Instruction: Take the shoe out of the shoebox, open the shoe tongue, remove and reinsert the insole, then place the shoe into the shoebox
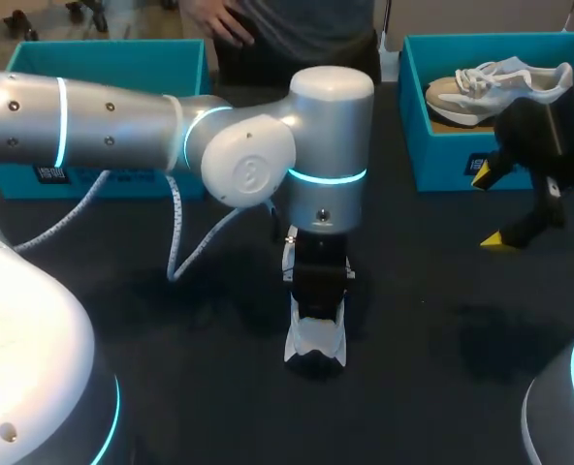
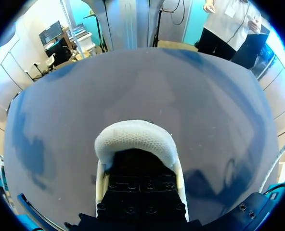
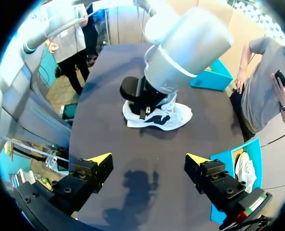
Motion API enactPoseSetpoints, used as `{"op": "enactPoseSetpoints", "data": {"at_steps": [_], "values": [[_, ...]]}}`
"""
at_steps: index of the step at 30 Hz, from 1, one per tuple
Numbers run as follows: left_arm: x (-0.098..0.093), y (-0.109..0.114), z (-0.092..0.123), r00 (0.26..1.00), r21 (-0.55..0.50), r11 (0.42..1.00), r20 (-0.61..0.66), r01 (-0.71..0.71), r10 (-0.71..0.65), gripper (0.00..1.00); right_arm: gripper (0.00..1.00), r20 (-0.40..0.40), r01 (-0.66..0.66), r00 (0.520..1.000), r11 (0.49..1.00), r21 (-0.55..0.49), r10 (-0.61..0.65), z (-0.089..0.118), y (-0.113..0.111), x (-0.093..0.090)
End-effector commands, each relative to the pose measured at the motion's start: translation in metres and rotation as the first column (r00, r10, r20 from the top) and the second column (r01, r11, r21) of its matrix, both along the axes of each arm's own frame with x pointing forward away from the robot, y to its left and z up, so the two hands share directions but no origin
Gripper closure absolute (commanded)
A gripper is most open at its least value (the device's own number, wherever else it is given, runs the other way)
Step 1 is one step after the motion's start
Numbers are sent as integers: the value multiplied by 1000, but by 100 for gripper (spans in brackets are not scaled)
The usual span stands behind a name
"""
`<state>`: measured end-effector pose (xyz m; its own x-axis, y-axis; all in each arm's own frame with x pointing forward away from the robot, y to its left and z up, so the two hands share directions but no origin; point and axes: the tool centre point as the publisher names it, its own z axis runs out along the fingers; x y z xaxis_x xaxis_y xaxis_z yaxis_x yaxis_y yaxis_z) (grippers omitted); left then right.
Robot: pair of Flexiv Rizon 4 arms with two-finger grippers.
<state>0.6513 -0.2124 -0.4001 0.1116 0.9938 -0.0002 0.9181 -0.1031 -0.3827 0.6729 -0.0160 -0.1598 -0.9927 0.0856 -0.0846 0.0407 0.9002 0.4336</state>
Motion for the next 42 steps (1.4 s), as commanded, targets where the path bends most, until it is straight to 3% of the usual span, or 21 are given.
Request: {"op": "enactPoseSetpoints", "data": {"at_steps": [1, 9, 12, 21, 29, 42], "values": [[0, 3, 7, 1000, -15, 1000, 19, -1, 1, 100, 0, -4, 1, 1000, 1000, -5, -1, 0, 2, 2], [5, 10, 46, 999, -71, 997, 52, 5, -1, 100, 0, -4, 1, 1000, 1000, -5, -1, 0, 2, 2], [1, 8, 50, 999, -76, 996, 37, 37, -34, 100, 0, -4, 1, 1000, 1000, -5, -1, 0, 2, 2], [-7, 3, 29, 998, -61, 996, -1, 63, -63, 100, 0, -4, 1, 1000, 1000, -5, -1, 0, 2, 2], [-2, 4, 3, 999, -39, 998, -14, 51, -52, 100, 0, -4, 1, 1000, 1000, -5, -1, 0, 2, 2], [-2, 5, -25, 985, -70, 995, 163, 69, -56, 100, 0, -4, 1, 1000, 1000, -5, -1, 0, 2, 2]]}}
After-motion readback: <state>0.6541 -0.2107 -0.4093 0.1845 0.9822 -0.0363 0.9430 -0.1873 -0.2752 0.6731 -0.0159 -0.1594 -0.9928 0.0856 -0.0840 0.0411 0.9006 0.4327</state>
